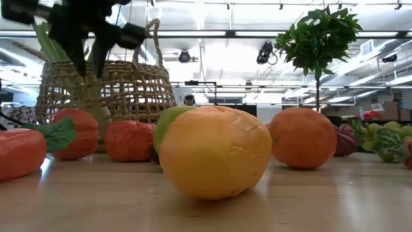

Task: Build produce basket
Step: Put the left orange pumpkin into the brown basket

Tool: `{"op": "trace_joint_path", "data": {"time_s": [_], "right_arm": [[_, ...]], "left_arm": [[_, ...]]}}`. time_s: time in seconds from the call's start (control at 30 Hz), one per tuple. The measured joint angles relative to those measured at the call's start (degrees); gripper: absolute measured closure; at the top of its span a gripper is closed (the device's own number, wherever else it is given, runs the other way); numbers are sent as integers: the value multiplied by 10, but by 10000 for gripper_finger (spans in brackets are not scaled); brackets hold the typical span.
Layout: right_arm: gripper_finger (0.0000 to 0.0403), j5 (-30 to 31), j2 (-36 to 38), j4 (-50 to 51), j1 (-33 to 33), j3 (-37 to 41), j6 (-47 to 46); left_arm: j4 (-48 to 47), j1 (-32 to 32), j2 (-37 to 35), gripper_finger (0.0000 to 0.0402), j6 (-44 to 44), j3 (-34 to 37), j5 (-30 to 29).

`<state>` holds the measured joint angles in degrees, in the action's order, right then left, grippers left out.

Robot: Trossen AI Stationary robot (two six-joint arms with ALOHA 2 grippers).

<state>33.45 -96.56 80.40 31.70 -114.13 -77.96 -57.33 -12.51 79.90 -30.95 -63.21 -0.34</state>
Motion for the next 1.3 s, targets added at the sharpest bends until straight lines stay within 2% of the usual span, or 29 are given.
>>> {"op": "trace_joint_path", "data": {"time_s": [0.17,0.3,0.4,0.57,0.7,0.8,0.93,1.03,1.17,1.3], "right_arm": [[155,0,10,3,0,0,19],[155,1,19,3,-3,0,30],[155,6,21,3,-4,0,32],[155,10,21,3,-4,0,28],[155,10,21,-1,-4,0,26],[155,10,21,-2,-4,0,24],[155,12,21,-2,-4,0,15],[155,14,21,-2,-4,0,15],[155,14,21,-2,-6,0,10],[155,15,21,-2,-6,0,1]], "left_arm": [[-24,0,0,340,49,-39,6],[-42,0,0,339,42,-36,47],[-44,0,0,303,33,-17,67],[-39,3,0,202,33,-10,64],[-9,5,0,127,33,-10,-19],[-5,5,0,90,38,-10,-56],[-20,4,0,64,66,-10,-54],[-17,5,0,52,44,4,-28],[-25,8,0,47,23,46,1],[-21,8,0,47,36,77,4]]}}
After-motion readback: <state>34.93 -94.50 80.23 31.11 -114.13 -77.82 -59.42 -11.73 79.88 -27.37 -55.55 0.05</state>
